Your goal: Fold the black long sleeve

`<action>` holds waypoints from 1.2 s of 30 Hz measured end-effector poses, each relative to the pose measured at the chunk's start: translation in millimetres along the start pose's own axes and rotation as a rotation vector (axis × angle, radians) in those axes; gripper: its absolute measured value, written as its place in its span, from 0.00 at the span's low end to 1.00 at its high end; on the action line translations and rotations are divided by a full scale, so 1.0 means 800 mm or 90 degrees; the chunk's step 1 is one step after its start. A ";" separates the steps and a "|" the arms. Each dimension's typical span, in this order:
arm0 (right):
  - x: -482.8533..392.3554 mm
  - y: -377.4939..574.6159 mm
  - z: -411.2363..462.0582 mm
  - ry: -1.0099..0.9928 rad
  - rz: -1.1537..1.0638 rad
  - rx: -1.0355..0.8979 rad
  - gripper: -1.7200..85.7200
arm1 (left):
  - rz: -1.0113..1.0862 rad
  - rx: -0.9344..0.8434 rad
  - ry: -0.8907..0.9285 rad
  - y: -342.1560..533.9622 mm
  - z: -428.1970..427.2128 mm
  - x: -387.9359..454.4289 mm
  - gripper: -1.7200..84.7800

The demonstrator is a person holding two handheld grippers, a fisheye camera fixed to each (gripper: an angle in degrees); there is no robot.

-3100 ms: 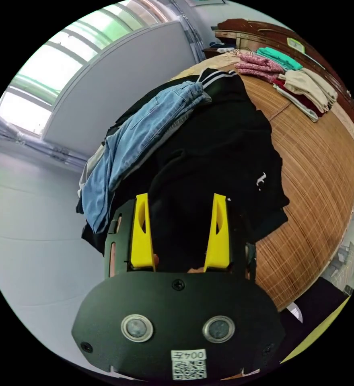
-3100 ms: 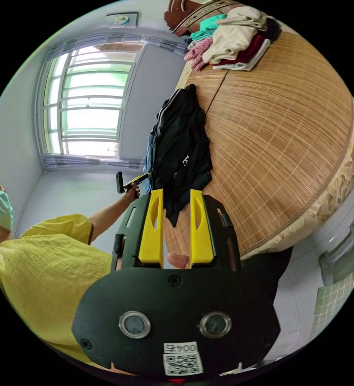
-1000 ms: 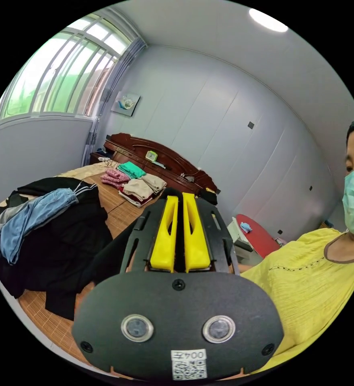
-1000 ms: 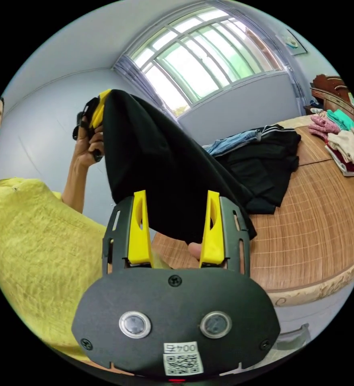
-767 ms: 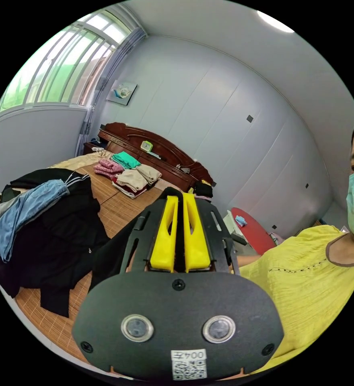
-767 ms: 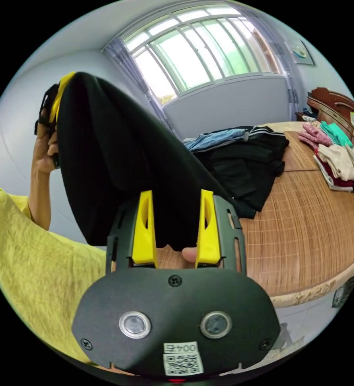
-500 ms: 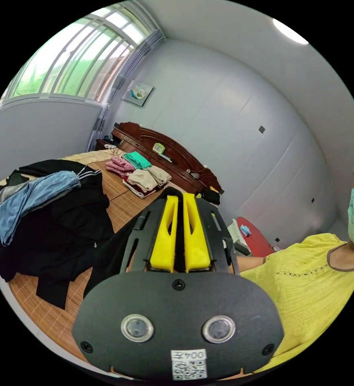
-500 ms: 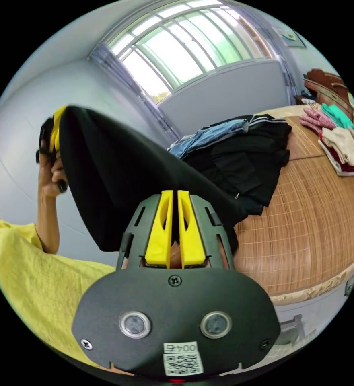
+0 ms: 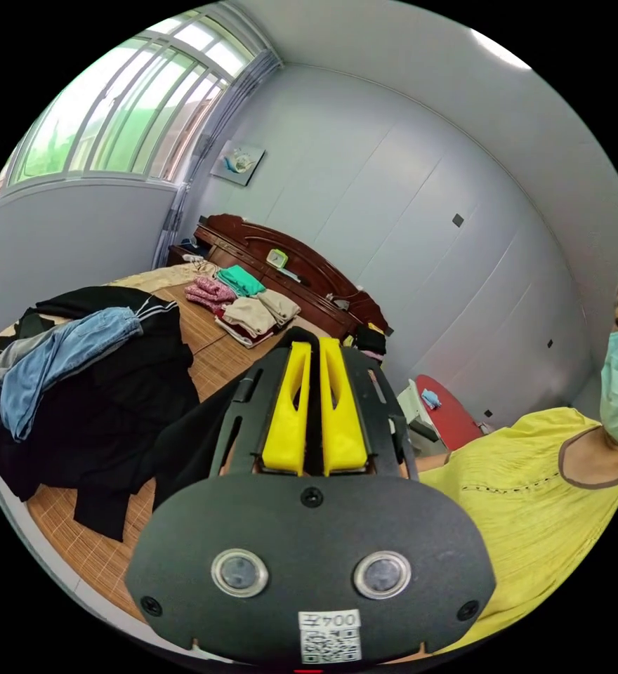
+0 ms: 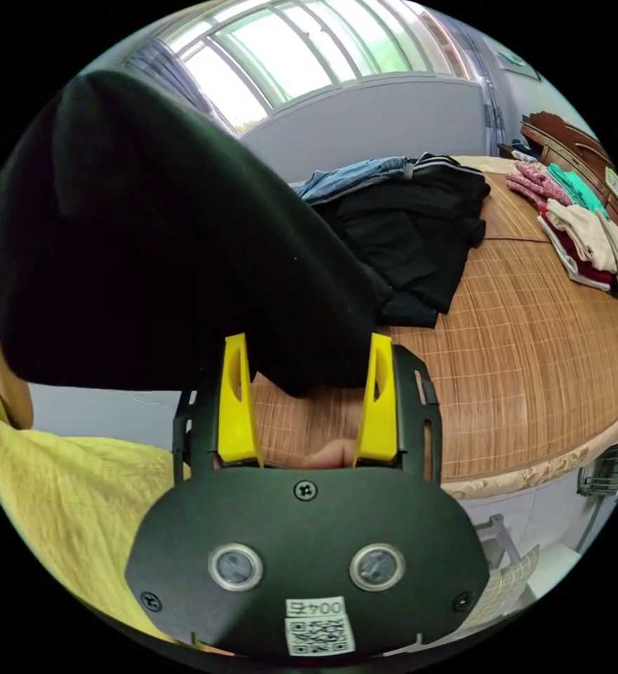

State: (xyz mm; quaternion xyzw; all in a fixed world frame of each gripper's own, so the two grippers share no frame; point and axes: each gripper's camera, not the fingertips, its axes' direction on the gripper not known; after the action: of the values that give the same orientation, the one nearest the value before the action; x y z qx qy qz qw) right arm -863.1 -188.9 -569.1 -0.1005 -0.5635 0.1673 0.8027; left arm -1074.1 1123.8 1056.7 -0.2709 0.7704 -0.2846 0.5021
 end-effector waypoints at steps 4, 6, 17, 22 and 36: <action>-0.005 -0.019 0.001 0.038 -0.045 -0.009 0.15 | 0.017 0.000 0.017 -0.004 0.015 0.003 0.06; 0.011 -0.029 -0.008 0.028 -0.055 -0.024 0.07 | 0.010 -0.003 0.005 -0.001 0.027 -0.009 0.06; 0.188 -0.030 -0.132 -0.475 0.064 0.000 0.06 | -0.143 -0.041 -0.155 0.082 0.106 -0.177 0.06; 0.202 -0.039 -0.178 -0.633 0.018 0.102 0.06 | -0.185 -0.135 -0.232 0.129 0.187 -0.234 0.06; 0.235 -0.076 -0.226 -0.684 0.040 0.218 0.06 | -0.216 -0.038 0.188 0.231 0.361 -0.226 0.16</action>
State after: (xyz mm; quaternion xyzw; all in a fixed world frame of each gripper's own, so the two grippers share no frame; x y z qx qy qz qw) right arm -626.0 -168.3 -446.8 0.1135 -0.8547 0.3081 0.4022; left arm -767.7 1331.0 940.9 -0.3666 0.7871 -0.3786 0.3205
